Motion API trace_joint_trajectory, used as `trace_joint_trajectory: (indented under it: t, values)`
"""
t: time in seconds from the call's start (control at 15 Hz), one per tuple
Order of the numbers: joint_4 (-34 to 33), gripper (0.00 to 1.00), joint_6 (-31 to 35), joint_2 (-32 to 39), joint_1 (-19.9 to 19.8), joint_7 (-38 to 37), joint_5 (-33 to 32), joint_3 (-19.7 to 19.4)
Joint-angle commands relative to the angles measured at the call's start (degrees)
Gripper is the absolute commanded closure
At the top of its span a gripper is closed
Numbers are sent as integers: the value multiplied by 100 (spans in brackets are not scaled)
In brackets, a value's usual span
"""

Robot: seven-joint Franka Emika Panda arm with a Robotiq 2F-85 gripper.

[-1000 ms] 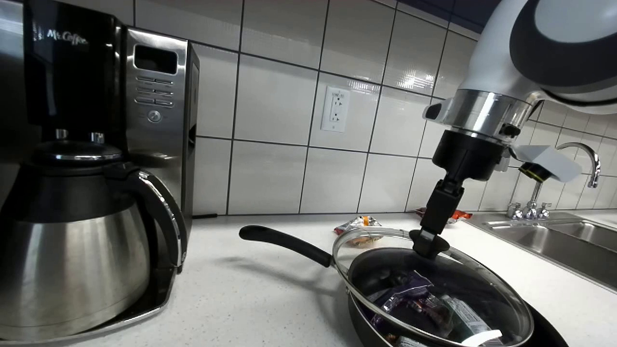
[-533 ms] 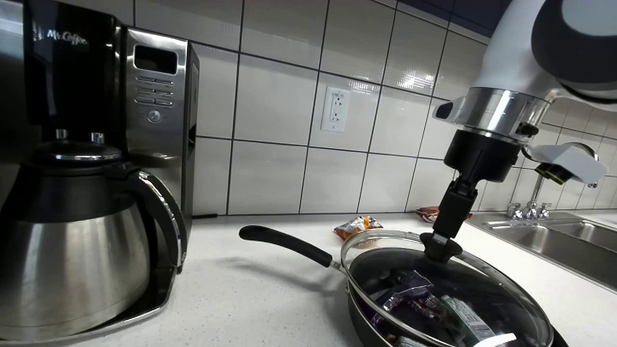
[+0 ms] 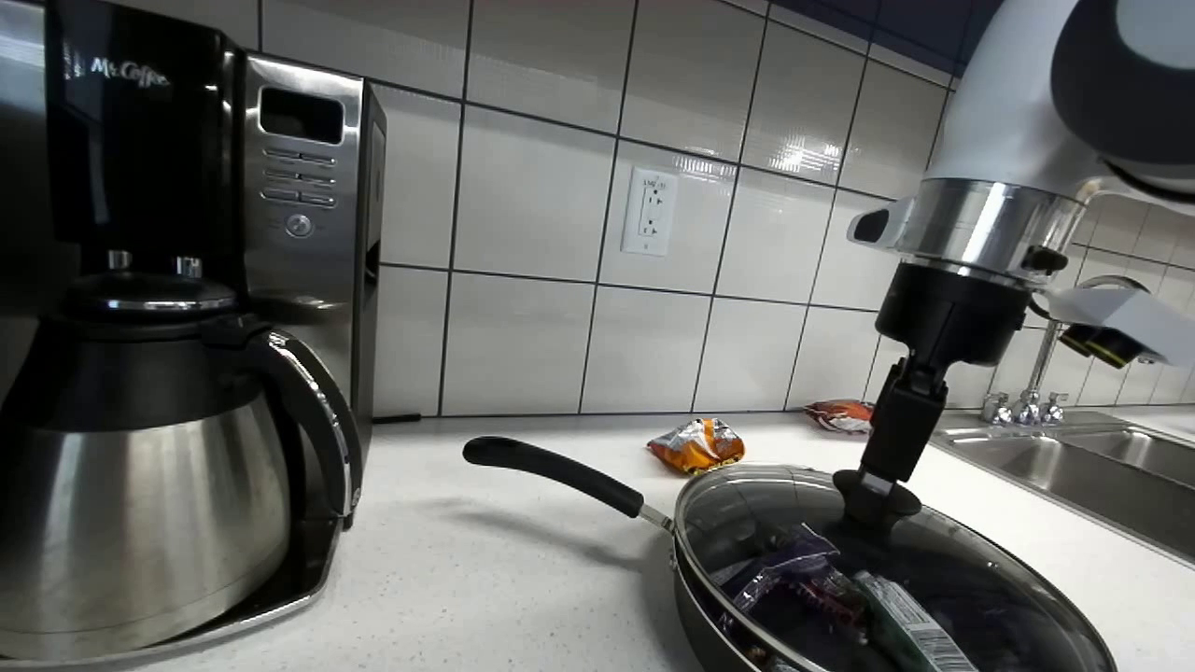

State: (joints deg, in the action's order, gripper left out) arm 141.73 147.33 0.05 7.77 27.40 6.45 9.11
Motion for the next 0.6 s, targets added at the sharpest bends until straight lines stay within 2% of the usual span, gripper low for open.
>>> trace_joint_trajectory:
  t: [0.0, 0.53]
  values:
    - [65, 61, -244, -354, 57, 2, 102, 5]
    - [-27, 61, -313, -167, 64, -39, 67, -9]
